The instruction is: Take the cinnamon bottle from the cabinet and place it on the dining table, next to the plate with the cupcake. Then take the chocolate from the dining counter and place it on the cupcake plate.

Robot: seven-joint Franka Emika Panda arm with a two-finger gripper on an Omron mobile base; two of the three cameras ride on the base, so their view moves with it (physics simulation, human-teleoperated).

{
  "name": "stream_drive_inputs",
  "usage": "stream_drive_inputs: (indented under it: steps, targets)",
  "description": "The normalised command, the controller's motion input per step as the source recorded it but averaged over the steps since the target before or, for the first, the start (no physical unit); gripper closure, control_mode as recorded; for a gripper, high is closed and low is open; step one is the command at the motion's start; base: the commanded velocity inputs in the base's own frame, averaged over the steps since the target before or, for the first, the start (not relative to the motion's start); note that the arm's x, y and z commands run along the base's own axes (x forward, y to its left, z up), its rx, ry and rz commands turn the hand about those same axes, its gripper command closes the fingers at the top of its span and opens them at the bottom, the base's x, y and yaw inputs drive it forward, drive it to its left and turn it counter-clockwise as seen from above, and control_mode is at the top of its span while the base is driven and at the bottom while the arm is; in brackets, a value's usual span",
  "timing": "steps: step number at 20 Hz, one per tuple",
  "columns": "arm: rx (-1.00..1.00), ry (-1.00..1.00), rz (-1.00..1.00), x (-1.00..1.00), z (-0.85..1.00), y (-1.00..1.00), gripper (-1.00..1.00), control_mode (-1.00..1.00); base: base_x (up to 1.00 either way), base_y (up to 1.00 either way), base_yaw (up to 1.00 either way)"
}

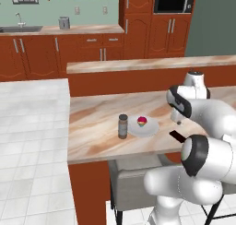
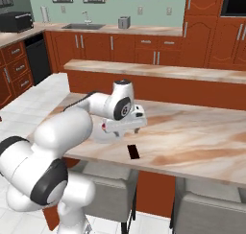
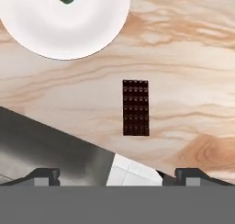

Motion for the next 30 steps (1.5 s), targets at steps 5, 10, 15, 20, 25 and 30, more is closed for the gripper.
stream_drive_inputs:
  steps: [5, 10, 15, 20, 25, 30]
  targets:
    - [0.0, 0.1, 0.0, 0.0, -0.81, -0.23, -1.0, -1.0, 0.0, 0.0, 0.0]
    - [0.0, 0.01, 0.0, -0.03, -0.69, 0.03, -1.0, -1.0, 0.0, 0.0, 0.0]
    - [0.0, 0.0, 0.0, 0.0, -0.5, 0.0, -1.0, -1.0, 0.0, 0.0, 0.0]
    - [0.0, -0.02, 0.0, 0.05, -0.33, 0.0, -1.0, -1.0, 0.0, 0.0, 0.0]
    - [0.0, -0.06, 0.0, 0.21, -0.17, 0.0, -1.0, -1.0, 0.0, 0.0, 0.0]
    - [0.0, -0.05, 0.0, 0.34, -0.06, -0.06, -1.0, -1.0, 0.0, 0.0, 0.0]
